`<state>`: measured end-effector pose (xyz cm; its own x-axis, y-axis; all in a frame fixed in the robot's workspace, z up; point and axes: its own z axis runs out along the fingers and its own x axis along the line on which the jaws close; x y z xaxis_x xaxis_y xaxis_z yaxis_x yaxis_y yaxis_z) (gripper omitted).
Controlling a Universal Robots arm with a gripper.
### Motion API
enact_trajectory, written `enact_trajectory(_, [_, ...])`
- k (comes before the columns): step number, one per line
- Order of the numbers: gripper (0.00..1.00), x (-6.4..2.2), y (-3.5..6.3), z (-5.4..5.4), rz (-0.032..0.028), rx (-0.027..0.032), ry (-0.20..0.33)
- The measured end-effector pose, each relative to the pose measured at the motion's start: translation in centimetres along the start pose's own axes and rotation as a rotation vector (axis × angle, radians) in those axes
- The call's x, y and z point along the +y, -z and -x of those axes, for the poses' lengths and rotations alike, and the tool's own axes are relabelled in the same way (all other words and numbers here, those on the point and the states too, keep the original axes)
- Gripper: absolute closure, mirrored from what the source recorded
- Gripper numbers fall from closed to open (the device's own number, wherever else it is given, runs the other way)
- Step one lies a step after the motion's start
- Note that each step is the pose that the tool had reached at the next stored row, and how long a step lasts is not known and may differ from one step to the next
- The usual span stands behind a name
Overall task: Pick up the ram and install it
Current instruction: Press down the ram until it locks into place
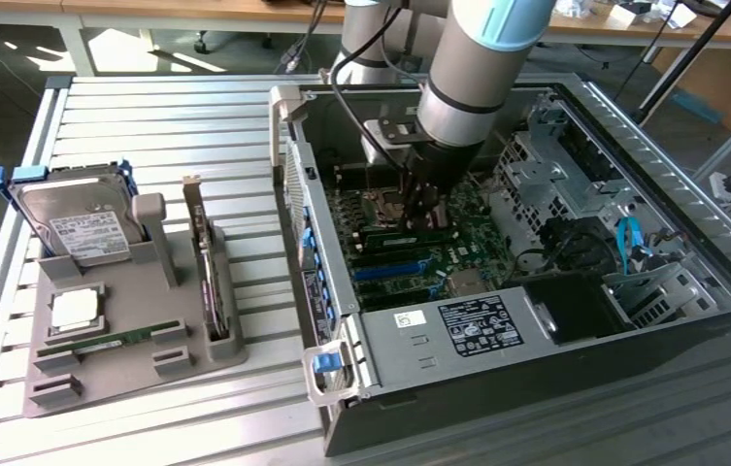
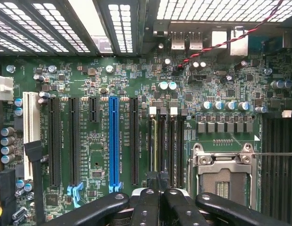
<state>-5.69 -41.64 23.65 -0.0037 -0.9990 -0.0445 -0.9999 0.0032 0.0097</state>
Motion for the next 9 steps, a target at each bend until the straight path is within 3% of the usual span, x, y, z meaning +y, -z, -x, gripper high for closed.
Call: enact_trajectory(9, [0.90,0.00,-0.72,-0.04,0.0004,0.0007,0.000])
